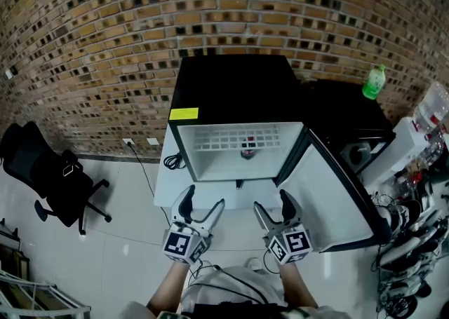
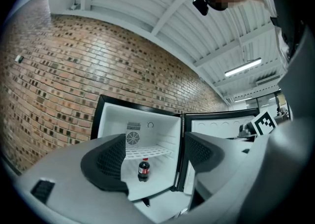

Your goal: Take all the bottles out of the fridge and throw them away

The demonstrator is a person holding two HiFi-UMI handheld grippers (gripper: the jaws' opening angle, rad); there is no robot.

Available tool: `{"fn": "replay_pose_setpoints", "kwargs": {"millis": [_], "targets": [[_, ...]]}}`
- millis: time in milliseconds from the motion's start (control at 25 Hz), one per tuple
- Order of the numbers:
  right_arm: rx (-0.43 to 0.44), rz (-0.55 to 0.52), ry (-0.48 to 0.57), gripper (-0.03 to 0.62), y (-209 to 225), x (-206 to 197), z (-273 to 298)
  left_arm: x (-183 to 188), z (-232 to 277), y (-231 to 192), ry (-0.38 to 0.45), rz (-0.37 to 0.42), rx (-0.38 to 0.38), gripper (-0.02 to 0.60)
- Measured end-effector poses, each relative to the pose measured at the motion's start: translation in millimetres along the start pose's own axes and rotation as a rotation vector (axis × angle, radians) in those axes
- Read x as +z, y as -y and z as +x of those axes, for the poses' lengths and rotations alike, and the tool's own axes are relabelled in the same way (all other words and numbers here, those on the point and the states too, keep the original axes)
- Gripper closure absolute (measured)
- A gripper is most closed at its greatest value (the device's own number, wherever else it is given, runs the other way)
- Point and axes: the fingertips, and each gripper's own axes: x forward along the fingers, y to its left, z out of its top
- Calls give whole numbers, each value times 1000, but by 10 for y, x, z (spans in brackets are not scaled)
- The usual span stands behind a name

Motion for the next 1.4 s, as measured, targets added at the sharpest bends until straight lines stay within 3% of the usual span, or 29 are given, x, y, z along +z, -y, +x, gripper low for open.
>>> {"fn": "replay_pose_setpoints", "kwargs": {"millis": [280, 720, 1040, 1400], "targets": [[25, 94, -124, 223, 46, -595, 381, -121, 32, -58, -35, 1, 0, 216], [-24, 69, -253, 227, 474, -1335, 1589, -64, -17, -247, -90, -48, 62, 216], [-122, 14, -277, 227, 993, -1598, 2358, -113, -133, -524, -119, -59, 152, 216], [-208, -5, -331, 227, 1437, -1896, 2806, -184, -304, -675, -146, -62, 217, 216]]}}
